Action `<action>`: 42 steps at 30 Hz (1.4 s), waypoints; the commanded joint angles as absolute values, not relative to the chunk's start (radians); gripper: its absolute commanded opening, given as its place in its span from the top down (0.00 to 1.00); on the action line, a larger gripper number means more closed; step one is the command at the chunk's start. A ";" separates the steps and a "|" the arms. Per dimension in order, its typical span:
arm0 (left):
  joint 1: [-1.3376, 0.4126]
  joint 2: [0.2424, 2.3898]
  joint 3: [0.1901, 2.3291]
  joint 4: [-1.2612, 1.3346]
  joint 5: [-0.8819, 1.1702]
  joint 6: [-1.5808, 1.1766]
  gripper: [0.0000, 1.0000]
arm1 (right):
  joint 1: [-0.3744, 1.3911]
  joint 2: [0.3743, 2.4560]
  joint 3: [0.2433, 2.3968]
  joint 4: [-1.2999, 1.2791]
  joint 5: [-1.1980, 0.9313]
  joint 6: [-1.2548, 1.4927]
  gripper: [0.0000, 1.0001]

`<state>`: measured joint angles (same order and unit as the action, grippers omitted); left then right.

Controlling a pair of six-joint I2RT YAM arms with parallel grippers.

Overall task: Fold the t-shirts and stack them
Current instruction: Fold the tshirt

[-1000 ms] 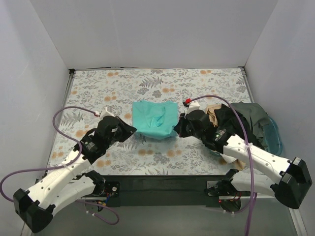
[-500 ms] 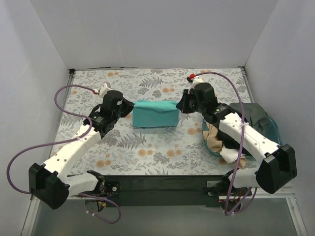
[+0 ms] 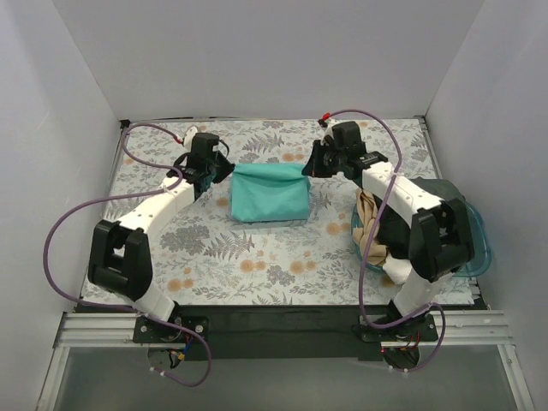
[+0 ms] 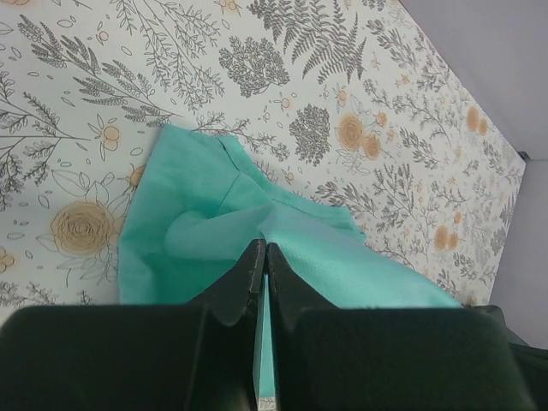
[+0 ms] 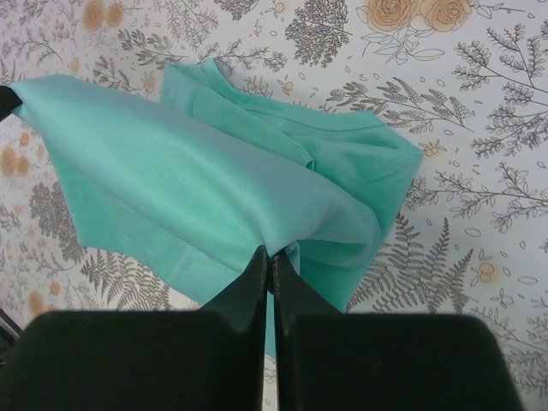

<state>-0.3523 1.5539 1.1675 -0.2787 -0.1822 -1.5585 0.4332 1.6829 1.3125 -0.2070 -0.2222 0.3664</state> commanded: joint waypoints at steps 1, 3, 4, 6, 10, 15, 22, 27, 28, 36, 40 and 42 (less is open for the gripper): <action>-0.313 1.611 1.233 -0.245 -0.164 -1.519 1.00 | 0.410 1.755 1.396 -0.190 -0.304 0.360 0.99; -0.305 1.669 1.258 -0.230 -0.152 -1.505 1.00 | 0.397 1.813 1.416 -0.187 -0.316 0.365 0.99; -0.304 1.692 1.268 -0.229 -0.140 -1.499 1.00 | 0.394 1.831 1.437 -0.189 -0.327 0.368 0.99; -0.301 1.730 1.290 -0.227 -0.133 -1.485 1.00 | 0.384 1.882 1.457 -0.186 -0.334 0.374 0.99; -0.296 1.837 1.345 -0.225 -0.120 -1.471 1.00 | 0.368 1.969 1.503 -0.181 -0.348 0.379 0.99; -0.291 1.919 1.402 -0.226 -0.112 -1.453 1.00 | 0.357 2.040 1.572 -0.181 -0.344 0.370 0.89; -0.290 1.907 1.460 -0.230 -0.028 -1.411 0.15 | 0.345 2.005 1.589 -0.184 -0.356 0.351 0.29; -0.299 1.774 1.382 -0.235 -0.002 -1.411 0.11 | 0.362 1.847 1.500 -0.178 -0.385 0.345 0.23; -0.304 1.752 1.361 -0.235 0.027 -1.416 0.10 | 0.382 1.821 1.458 -0.173 -0.396 0.344 0.18; -0.394 1.631 1.135 -0.163 0.103 -1.500 0.07 | 0.486 1.684 1.227 -0.040 -0.448 0.439 0.02; -0.396 1.655 1.062 -0.132 0.114 -1.532 0.07 | 0.488 1.771 1.195 -0.011 -0.448 0.468 0.02; -0.396 1.675 1.017 -0.117 0.130 -1.540 0.07 | 0.485 1.808 1.183 -0.011 -0.456 0.474 0.02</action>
